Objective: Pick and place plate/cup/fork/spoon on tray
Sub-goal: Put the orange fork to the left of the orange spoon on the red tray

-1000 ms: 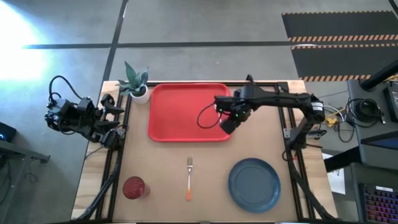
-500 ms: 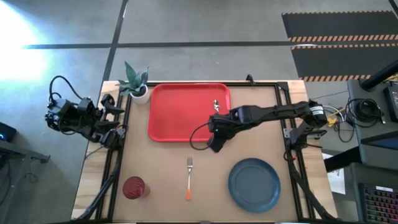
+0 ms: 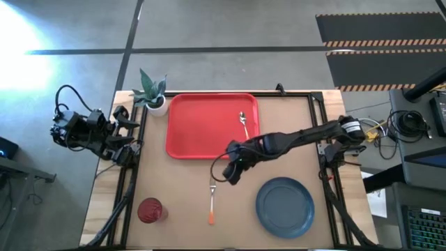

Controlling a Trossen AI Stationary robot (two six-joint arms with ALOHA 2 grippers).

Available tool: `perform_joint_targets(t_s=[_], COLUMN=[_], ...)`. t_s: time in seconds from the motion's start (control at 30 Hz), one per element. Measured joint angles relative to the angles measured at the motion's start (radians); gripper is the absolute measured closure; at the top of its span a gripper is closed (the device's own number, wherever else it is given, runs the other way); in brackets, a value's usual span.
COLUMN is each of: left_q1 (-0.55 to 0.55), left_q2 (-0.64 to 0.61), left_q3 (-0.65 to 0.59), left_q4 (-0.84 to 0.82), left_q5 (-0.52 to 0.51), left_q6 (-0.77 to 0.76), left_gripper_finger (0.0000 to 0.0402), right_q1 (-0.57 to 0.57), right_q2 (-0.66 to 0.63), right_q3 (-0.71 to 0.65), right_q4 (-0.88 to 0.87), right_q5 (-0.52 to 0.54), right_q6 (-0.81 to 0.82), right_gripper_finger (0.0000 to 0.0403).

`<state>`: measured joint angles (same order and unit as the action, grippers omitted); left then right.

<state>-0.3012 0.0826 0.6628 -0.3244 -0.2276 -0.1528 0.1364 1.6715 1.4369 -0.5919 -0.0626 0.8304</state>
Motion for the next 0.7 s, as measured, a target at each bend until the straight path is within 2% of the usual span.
perform_joint_targets(t_s=[0.1,0.37,0.57,0.7], left_q1=[0.0,0.0,0.0,0.0], left_q2=[0.0,0.0,0.0,0.0], left_q3=[0.0,0.0,0.0,0.0], left_q4=[0.0,0.0,0.0,0.0], left_q5=[0.008,0.018,0.019,0.023], left_q6=[0.0,-0.002,-0.004,-0.026], left_gripper_finger=[0.0176,0.0176,0.0176,0.0176], right_q1=[-0.001,-0.006,-0.006,-0.008], right_q2=[0.045,0.172,0.253,0.3], right_q3=[-0.019,-0.022,-0.012,0.045], right_q4=[0.094,0.179,0.346,0.316], right_q5=[-0.061,-0.181,-0.258,-0.286], right_q6=[0.001,0.001,-0.004,-0.059], right_gripper_finger=[0.0296,0.0296,0.0296,0.0293])
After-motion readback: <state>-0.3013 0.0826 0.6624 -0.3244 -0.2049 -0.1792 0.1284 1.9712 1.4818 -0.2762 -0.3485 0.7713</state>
